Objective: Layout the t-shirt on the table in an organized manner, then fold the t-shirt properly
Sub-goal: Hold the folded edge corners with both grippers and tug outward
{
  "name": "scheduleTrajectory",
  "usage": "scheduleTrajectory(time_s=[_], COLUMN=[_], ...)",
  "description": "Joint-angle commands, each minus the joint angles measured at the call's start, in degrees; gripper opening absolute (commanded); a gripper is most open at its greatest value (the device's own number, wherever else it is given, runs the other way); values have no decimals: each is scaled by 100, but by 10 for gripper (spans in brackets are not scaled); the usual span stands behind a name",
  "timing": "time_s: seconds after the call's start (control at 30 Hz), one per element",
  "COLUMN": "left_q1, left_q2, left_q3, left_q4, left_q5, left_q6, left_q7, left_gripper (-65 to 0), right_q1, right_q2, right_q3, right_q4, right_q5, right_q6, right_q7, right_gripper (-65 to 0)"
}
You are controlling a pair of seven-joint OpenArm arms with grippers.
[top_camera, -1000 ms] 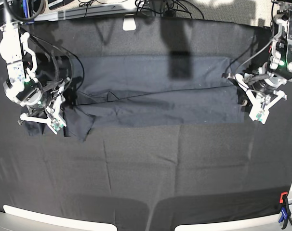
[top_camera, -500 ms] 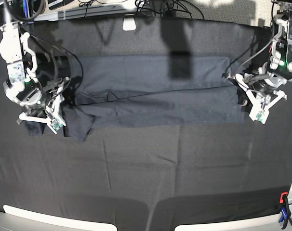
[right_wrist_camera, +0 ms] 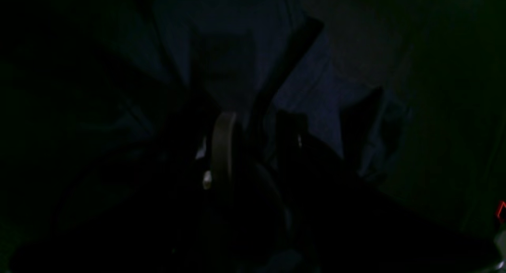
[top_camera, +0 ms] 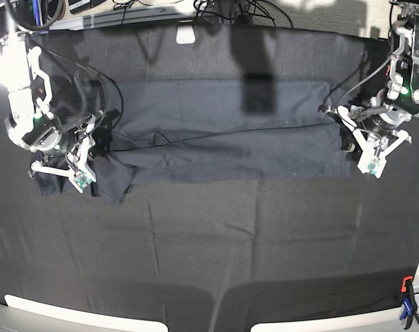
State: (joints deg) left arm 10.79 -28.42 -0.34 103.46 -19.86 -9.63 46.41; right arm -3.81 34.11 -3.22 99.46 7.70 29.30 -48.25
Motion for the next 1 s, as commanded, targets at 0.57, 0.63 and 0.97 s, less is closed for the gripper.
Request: scheduleTrajectory(time_s=[0.57, 0.63, 0.97], left_q1=[-61, -61, -61], left_q2=[-79, -79, -79], left_q3=[-37, -37, -37], left_q4=[105, 105, 105], left_q5=[-11, -11, -11], left_q6=[24, 22, 22], left_q7=[-131, -131, -131], left_gripper=[-588, -588, -588], right_q1=[94, 94, 74], right_q2=[96, 96, 96], right_q3=[61, 61, 61], right_q4=[-525, -525, -107], right_q5=[-470, -468, -474], right_q6=[22, 22, 22], right_q7=[737, 623, 382], right_gripper=[-451, -453, -650])
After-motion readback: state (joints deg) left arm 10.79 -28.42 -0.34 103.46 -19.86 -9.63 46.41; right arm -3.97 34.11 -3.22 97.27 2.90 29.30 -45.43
